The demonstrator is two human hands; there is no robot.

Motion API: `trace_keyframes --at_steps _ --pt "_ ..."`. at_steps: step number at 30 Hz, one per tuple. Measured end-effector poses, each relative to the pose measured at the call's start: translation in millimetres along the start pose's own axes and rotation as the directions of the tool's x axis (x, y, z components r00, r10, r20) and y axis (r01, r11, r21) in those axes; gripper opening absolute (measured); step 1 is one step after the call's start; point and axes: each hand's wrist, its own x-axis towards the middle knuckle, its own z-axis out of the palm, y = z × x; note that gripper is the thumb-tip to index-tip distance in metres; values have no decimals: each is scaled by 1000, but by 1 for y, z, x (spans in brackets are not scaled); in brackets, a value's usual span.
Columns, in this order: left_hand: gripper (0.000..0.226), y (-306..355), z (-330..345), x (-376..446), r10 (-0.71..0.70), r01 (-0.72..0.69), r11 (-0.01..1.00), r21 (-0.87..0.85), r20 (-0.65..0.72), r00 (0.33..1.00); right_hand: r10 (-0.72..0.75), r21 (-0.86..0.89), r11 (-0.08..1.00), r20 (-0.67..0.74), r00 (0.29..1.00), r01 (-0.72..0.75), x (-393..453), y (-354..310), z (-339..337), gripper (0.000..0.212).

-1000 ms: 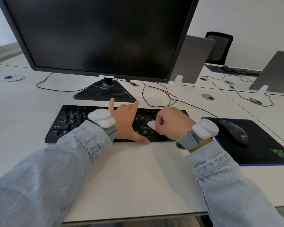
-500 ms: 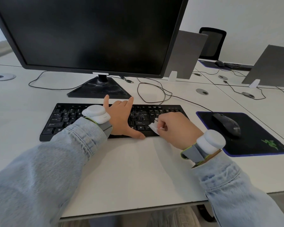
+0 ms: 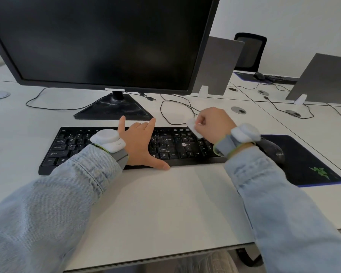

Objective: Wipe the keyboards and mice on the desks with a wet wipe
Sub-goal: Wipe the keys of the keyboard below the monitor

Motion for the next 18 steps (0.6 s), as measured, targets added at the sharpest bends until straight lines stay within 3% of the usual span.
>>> trace_keyframes --at_steps 3,5,18 --pt "144 -1 1 1 4 -4 1000 2 2 1000 -29 -128 990 178 984 52 15 -9 15 14" --pt "144 -1 2 1 4 -4 1000 2 2 1000 -44 -129 989 223 974 75 14 -8 14 15" --pt "145 1 1 -2 -5 5 1000 -18 13 1000 -16 -101 994 252 968 42 -46 -2 -4 13"
